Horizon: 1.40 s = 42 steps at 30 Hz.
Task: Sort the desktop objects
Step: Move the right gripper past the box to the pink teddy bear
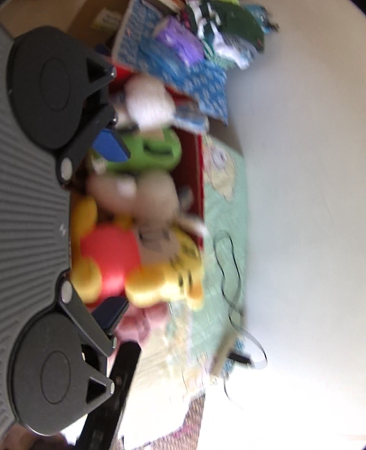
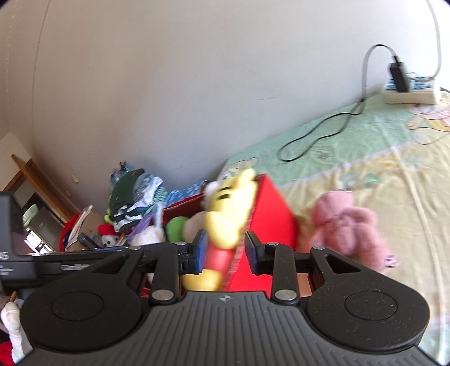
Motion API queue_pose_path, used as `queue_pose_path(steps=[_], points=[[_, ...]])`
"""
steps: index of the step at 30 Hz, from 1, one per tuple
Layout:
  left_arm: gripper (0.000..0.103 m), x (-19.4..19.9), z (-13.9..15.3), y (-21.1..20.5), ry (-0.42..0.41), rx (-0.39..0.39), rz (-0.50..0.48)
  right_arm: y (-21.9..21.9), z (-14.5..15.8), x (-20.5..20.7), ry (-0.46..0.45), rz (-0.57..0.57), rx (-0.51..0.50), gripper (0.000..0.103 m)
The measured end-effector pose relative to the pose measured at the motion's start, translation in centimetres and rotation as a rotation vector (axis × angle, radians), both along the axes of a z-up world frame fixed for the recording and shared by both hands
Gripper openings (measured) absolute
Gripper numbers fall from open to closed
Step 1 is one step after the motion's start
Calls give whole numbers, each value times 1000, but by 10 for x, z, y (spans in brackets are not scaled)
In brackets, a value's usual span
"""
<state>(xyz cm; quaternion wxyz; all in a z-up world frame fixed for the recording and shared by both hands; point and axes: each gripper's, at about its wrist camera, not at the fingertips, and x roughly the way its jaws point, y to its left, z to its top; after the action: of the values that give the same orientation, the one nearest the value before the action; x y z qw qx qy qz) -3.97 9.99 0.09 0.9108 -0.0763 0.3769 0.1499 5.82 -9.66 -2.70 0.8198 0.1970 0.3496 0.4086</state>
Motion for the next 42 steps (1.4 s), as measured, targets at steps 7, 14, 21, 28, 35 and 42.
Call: queue_pose_path(steps=[7, 14, 21, 28, 35, 42], points=[[101, 13, -4, -58, -72, -56, -159, -59, -30, 27, 83, -110, -60, 34], [101, 32, -27, -109, -72, -88, -292, -90, -59, 46, 162, -122, -81, 38], [99, 44, -77, -130, -4, -68, -318, -100, -72, 68, 163, -28, -142, 38], [95, 65, -111, -146, 35, 45, -251, -83, -79, 93, 169, 100, -202, 39], [86, 87, -135, -139, 108, 39, -201, -60, -92, 109, 197, 160, -227, 41], [66, 97, -150, -122, 176, -35, -160, -47, -105, 121, 241, 172, -231, 43]])
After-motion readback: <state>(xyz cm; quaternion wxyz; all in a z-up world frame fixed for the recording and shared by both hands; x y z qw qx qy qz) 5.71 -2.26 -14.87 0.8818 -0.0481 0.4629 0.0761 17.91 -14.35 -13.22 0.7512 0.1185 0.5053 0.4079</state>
